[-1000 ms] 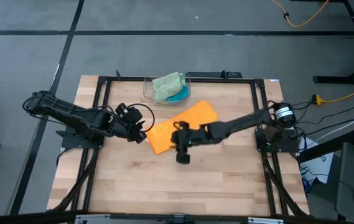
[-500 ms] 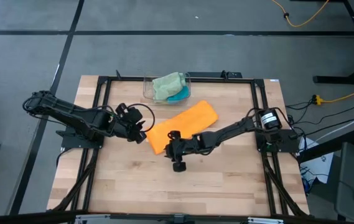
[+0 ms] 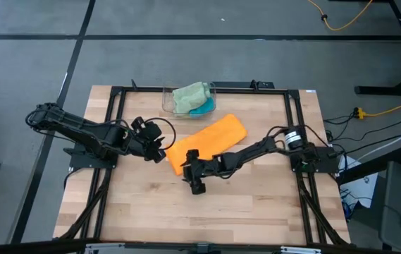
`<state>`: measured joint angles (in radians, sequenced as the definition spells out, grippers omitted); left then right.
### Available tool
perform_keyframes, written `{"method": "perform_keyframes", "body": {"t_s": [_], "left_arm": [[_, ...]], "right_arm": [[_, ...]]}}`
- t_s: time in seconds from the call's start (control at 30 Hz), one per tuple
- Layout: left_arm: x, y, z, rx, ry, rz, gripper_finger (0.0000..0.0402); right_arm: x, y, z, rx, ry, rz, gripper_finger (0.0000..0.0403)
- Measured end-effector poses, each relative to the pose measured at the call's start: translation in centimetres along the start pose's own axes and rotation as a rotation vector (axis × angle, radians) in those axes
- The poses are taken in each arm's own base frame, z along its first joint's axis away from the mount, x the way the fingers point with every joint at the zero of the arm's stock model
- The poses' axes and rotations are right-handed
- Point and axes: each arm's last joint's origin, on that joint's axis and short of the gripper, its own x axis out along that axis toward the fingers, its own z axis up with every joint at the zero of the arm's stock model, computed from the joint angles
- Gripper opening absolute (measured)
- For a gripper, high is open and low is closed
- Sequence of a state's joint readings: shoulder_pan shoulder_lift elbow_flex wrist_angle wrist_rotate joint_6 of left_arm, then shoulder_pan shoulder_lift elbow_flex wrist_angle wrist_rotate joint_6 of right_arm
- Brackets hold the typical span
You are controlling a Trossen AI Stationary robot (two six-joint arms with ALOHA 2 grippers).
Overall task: Fold microfiber towels
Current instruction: Fold the orange towel
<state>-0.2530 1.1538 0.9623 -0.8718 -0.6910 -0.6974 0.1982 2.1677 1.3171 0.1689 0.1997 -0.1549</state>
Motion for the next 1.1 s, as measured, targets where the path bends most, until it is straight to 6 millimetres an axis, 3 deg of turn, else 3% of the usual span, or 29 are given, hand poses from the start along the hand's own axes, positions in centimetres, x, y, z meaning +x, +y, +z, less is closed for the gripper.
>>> {"method": "perform_keyframes", "body": {"t_s": [0.2, 0.5, 0.63, 0.8, 1.1], "left_arm": [[0.0, 0.0, 0.0, 0.002, 0.001, 0.001, 0.0108], [0.0, 0.0, 0.0, 0.003, 0.002, 0.002, 0.0108], [0.0, 0.0, 0.0, 0.003, 0.002, 0.002, 0.0108], [0.0, 0.0, 0.0, 0.003, 0.002, 0.001, 0.0108], [0.0, 0.0, 0.0, 0.003, 0.002, 0.002, 0.0108]], "right_arm": [[2.6, 0.0, 0.5, -0.024, 0.089, -0.11, 0.0291], [2.9, 0.6, 1.5, 0.097, 0.182, -0.147, 0.0273], [2.7, 1.3, 1.8, 0.129, 0.189, -0.125, 0.0222], [2.3, 2.8, 1.8, 0.172, 0.205, 0.02, 0.014], [0.2, 7.1, 0.9, 0.16, 0.397, 0.204, 0.001]]}}
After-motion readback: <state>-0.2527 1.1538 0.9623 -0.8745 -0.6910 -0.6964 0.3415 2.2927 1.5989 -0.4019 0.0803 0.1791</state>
